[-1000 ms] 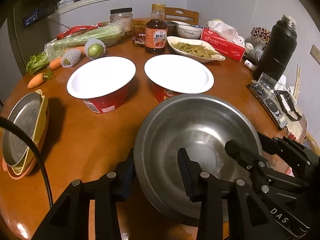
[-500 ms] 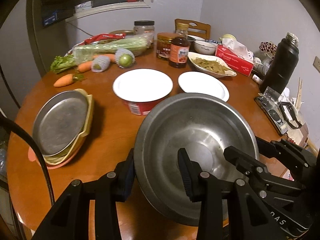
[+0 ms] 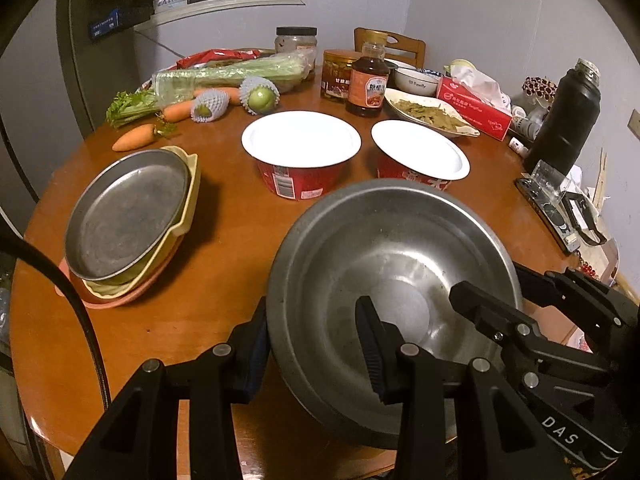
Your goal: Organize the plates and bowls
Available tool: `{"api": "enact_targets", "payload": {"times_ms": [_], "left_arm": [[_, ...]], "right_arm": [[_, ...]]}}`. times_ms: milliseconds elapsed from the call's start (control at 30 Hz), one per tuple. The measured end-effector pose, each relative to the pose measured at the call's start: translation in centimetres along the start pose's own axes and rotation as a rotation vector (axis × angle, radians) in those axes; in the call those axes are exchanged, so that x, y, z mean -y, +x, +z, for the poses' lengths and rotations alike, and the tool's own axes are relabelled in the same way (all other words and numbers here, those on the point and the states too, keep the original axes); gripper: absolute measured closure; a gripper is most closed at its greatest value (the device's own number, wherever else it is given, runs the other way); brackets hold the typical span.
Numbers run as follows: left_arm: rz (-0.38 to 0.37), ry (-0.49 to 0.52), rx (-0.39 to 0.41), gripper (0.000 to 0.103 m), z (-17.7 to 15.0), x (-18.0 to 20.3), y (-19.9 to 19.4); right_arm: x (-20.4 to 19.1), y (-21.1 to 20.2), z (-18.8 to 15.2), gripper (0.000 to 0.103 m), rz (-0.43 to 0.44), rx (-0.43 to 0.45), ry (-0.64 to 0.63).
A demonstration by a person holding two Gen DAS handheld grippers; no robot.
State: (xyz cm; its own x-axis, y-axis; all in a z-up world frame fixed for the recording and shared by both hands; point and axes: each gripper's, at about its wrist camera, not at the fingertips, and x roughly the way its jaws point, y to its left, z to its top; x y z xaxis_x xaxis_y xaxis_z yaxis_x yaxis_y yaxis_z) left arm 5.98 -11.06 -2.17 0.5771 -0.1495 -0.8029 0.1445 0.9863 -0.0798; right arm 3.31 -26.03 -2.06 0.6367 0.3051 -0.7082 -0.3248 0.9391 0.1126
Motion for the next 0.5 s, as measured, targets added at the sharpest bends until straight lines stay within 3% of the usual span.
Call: {"api": "enact_targets", "payload": {"times_ms": [500], "left_arm": [[-0.009,0.010,-0.017,0.062,-0.38,-0.12,1.08]], "right_arm": [[0.05,0.80,-0.54,0.060,-0.011,-0.005,0.018]]}}
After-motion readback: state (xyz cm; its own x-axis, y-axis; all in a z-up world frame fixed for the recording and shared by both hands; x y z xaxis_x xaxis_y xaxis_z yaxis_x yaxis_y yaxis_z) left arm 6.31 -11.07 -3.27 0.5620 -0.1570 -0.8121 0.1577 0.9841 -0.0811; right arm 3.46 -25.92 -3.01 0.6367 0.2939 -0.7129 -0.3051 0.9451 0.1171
